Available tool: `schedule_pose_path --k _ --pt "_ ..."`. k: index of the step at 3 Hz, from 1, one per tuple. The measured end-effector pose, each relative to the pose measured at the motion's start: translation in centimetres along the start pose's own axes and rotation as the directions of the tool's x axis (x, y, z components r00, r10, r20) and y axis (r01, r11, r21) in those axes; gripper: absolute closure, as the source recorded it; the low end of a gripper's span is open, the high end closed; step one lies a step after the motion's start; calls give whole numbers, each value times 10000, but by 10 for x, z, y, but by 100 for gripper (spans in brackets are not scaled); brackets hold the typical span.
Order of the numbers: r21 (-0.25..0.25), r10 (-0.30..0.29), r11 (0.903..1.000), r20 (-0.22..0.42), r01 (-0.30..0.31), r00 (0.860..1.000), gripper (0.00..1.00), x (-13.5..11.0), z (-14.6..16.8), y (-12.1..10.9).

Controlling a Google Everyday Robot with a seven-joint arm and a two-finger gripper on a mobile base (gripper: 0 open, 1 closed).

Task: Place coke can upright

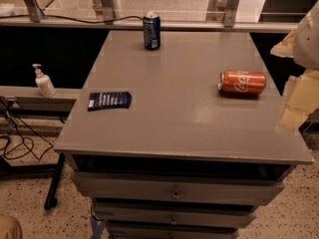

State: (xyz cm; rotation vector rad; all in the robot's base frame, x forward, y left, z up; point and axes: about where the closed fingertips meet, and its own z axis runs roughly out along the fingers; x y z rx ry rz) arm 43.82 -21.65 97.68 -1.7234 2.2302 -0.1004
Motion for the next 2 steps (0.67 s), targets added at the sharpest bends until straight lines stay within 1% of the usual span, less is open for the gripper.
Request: schedule_pose_path --k 1,2 --pt "3 0 10000 1 0 10000 0 0 0 0" --pt "448 -89 9990 280 76 9996 0 -3 -1 -13"
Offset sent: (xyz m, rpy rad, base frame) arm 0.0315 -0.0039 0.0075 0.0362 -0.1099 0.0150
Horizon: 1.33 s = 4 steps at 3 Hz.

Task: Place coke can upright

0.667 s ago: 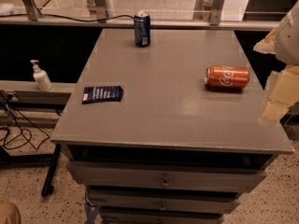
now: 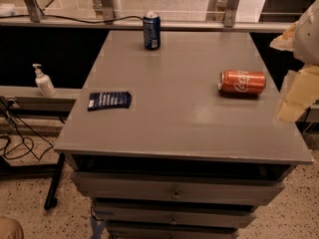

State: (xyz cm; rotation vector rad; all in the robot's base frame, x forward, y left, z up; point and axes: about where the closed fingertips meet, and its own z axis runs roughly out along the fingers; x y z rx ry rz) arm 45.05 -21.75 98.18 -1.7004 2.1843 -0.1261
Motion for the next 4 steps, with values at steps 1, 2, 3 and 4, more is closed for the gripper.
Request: schedule_pose_path --k 1,2,3,4 --pt "487 104 9987 699 -138 9975 0 -4 13 -35" --pt "601 162 9979 1091 -228 9939 0 -9 52 -79" --pt "285 142 9994 1161 -176 9931 0 -12 97 -103" --pt "-54 168 9999 1094 -163 9939 0 -17 131 -114"
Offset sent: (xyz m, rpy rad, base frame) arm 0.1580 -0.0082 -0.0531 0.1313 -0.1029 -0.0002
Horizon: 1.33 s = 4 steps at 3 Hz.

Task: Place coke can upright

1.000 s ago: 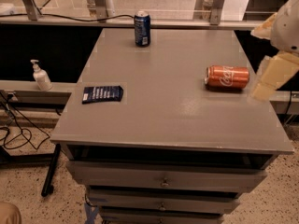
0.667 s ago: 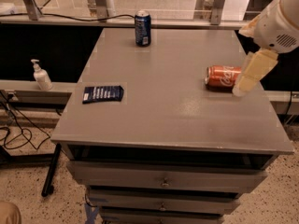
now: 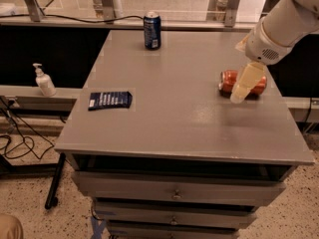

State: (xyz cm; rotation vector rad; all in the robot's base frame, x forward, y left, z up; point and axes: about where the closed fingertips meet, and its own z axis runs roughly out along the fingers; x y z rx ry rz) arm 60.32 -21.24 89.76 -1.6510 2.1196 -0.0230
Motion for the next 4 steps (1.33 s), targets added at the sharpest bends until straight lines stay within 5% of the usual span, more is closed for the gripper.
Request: schedule_pose_path --k 2,4 --pt "-360 -97 9993 -657 74 9978 0 7 53 -14" --pt "-378 -89 9993 -982 52 9951 41 15 67 -29"
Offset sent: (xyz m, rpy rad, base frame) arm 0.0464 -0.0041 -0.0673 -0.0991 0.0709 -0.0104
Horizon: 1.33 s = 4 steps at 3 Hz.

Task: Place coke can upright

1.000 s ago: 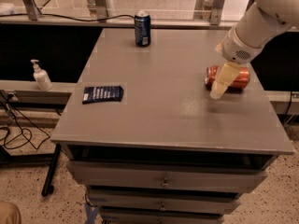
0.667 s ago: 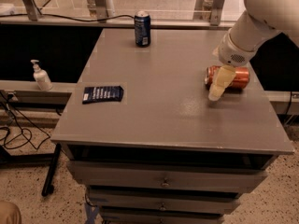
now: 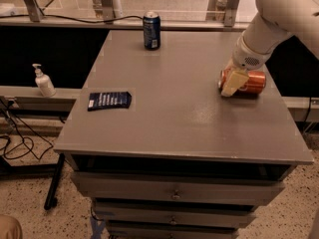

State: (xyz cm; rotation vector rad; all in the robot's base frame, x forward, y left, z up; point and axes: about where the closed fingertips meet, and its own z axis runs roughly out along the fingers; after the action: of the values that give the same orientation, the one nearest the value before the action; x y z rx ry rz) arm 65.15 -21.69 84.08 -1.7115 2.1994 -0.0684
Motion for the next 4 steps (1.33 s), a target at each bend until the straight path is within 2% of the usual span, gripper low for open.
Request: schedule_pose_path --k 1,2,3,4 --pt "-73 106 9999 87 -105 9999 64 -5 -5 -8" --pt "-436 709 9968 779 -677 9944 88 -11 -17 -14" --pt "-1095 1665 9837 2503 -1430 9538 100 -29 -39 -16" --pt "-1891 2638 9616 4368 -1989 8600 100 -54 -71 -13"
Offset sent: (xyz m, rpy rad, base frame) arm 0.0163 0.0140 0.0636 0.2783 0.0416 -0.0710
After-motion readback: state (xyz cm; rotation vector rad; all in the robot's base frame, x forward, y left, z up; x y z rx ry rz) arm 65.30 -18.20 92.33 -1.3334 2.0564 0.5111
